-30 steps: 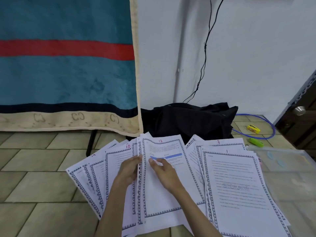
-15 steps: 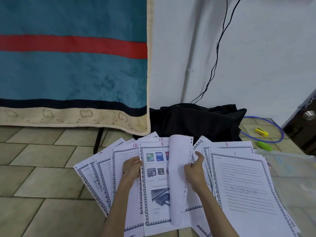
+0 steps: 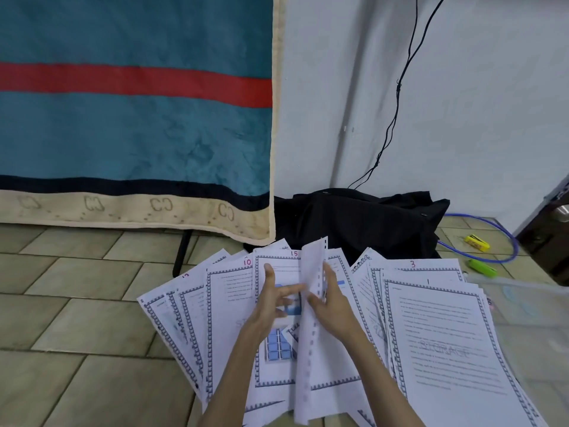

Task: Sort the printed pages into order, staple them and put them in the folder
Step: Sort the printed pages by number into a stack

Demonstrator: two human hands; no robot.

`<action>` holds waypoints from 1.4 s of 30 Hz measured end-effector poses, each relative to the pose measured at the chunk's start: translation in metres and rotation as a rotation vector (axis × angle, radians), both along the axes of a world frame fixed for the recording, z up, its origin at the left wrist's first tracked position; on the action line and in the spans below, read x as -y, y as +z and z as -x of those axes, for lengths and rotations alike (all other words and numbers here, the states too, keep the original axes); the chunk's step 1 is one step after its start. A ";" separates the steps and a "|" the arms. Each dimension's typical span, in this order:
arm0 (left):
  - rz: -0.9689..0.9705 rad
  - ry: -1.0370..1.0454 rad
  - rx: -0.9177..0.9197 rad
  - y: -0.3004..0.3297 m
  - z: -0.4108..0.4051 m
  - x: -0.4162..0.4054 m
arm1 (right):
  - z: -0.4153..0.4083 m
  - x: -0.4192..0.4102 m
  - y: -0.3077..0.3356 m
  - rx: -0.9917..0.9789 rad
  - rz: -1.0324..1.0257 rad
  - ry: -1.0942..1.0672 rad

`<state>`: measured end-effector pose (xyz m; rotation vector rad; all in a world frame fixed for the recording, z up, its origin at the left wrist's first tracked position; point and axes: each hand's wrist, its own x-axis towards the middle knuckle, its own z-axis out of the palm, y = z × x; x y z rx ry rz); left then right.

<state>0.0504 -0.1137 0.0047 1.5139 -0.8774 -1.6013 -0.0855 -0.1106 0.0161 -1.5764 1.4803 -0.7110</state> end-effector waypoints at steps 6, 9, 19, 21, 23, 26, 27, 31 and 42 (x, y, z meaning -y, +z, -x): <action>-0.005 0.256 0.574 -0.007 -0.026 -0.007 | 0.007 0.001 -0.002 -0.098 0.037 0.005; -0.020 0.267 0.460 -0.008 -0.026 -0.004 | 0.001 0.002 0.007 -0.031 -0.136 -0.034; 0.085 -0.173 0.064 0.004 -0.011 -0.012 | -0.014 0.006 0.016 0.071 -0.200 -0.085; 0.087 -0.076 -0.009 -0.002 -0.019 -0.014 | -0.012 0.010 0.008 -0.010 -0.128 -0.130; 0.133 0.169 0.187 -0.013 -0.032 -0.013 | -0.010 0.010 0.003 -0.066 -0.072 -0.131; 0.041 0.366 0.893 -0.021 -0.052 -0.019 | -0.008 0.007 0.000 -0.113 0.041 -0.115; -0.007 0.390 0.971 -0.023 -0.058 -0.022 | -0.007 0.007 -0.001 -0.110 0.054 -0.110; 0.027 0.523 0.803 -0.030 -0.073 -0.017 | -0.009 0.010 -0.005 -0.165 0.005 -0.067; 0.322 0.025 0.528 0.004 -0.009 -0.029 | -0.015 0.015 0.017 0.082 -0.230 -0.073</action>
